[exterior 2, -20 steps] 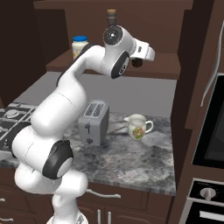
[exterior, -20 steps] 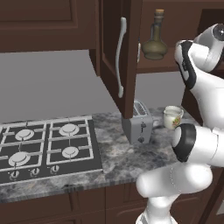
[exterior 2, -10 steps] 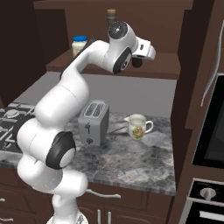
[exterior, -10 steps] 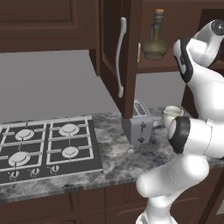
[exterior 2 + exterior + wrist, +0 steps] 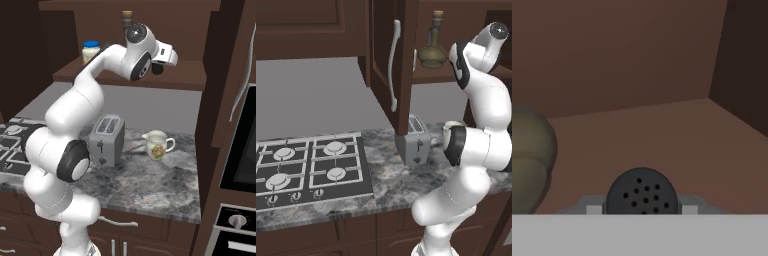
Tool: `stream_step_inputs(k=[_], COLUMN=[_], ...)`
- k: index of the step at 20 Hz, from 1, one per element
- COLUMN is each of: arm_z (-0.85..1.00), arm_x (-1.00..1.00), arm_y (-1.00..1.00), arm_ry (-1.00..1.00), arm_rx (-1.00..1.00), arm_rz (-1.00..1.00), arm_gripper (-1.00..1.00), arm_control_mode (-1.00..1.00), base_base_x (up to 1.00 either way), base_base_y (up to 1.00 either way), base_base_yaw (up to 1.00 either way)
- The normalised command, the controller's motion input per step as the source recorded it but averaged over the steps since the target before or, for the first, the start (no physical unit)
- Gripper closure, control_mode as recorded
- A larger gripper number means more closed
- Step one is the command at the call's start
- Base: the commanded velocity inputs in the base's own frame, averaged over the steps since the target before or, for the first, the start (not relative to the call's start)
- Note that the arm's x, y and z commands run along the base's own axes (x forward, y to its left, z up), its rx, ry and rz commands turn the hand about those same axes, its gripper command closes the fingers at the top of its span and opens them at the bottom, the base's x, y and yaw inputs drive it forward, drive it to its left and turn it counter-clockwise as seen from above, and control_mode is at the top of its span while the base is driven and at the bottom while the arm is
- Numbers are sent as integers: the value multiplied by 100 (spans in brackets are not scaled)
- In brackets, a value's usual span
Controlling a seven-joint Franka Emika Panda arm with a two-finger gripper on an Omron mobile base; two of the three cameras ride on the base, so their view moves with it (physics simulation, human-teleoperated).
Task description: There are various items on the counter. Only move the condiments/shakers into the cabinet.
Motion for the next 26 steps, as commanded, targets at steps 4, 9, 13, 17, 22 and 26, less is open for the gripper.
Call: stream_step_inputs(k=[4,9,13,17,22,26], arm_z=[-23,-46,-47,-3,0,0], arm_x=[46,16,10,6,12,27], arm_y=[0,0,0,0,0,0], arm_ry=[0,0,0,-3,0,0], arm_rx=[0,0,0,0,0,0], arm_rz=[0,0,0,0,0,0], arm_gripper=[100,100,100,-100,-100,-100], arm_control_mode=[-100,-100,-100,-100,-100,-100], base_base_x=[0,0,0,0,0,0], base_base_y=[0,0,0,0,0,0], base_base_yaw=[0,0,0,0,0,0])
